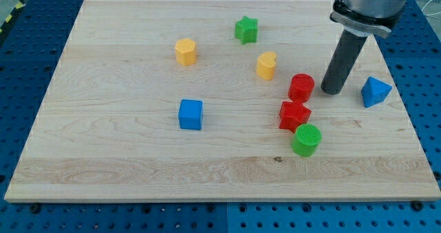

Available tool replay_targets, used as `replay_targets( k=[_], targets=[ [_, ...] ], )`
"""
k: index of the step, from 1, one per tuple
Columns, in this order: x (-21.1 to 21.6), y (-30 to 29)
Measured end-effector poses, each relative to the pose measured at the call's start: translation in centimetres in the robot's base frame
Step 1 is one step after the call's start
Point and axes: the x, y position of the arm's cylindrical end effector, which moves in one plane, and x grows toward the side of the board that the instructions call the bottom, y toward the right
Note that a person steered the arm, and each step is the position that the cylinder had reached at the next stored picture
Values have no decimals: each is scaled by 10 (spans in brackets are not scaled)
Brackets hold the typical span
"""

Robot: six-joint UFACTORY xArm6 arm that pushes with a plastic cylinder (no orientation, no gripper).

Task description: Move the yellow heart up and left

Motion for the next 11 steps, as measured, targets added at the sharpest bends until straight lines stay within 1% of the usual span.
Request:
replay_targets(
  k=[1, 3, 4, 5, 6, 8, 9, 11],
  targets=[
    [0, -10],
    [-1, -50],
    [-9, -55],
    [-28, -55],
    [-38, -69],
    [-38, -146],
    [-45, -176],
    [-53, -123]
  ],
)
